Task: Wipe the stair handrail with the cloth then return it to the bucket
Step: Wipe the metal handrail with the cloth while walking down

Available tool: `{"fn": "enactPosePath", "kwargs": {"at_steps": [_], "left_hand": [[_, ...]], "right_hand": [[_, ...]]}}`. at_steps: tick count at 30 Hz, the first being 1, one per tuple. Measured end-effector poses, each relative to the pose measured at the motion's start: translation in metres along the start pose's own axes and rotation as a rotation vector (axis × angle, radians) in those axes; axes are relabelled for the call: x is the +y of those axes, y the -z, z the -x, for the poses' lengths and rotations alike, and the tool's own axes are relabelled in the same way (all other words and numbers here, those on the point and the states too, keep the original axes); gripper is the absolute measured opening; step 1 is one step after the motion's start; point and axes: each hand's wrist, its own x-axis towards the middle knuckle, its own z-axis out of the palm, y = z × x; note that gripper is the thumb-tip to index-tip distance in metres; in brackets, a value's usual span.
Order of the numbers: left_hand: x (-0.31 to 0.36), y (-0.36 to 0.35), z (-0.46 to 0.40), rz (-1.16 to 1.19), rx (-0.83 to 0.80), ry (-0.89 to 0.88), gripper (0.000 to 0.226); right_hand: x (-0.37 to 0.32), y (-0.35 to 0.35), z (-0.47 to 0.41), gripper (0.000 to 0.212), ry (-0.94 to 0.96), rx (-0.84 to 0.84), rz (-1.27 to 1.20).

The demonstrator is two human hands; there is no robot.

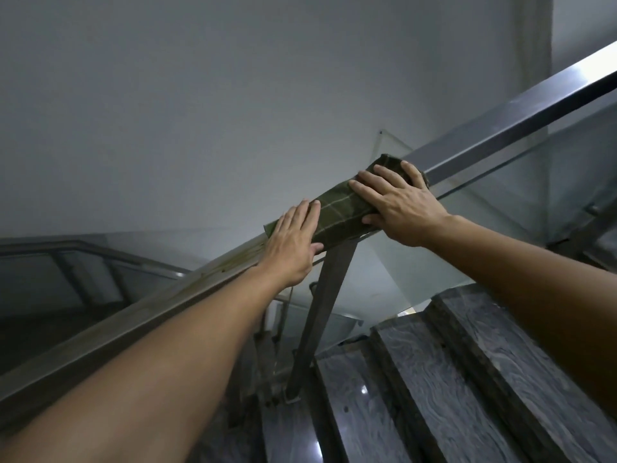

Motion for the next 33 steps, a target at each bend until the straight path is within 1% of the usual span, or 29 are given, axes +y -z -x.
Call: {"fn": "enactPosePath", "kwargs": {"at_steps": [9, 19, 25, 33], "left_hand": [[-0.052, -0.007, 0.046, -0.059, 0.06, 0.079, 0.075], [-0.103, -0.011, 0.088, -0.091, 0.088, 0.141, 0.077], [-0.141, -0.018, 0.114, -0.1, 0.142, 0.131, 0.078], [-0.201, -0.018, 0.162, -0.112, 0.15, 0.113, 0.075]], "right_hand": [[-0.065, -0.02, -0.01, 0.061, 0.058, 0.065, -0.022], [-0.132, -0.03, -0.027, 0.064, 0.135, 0.068, 0.011], [-0.174, -0.044, -0.032, 0.064, 0.148, 0.12, 0.02], [-0.251, -0.055, -0.039, 0.062, 0.138, 0.137, -0.019]]}}
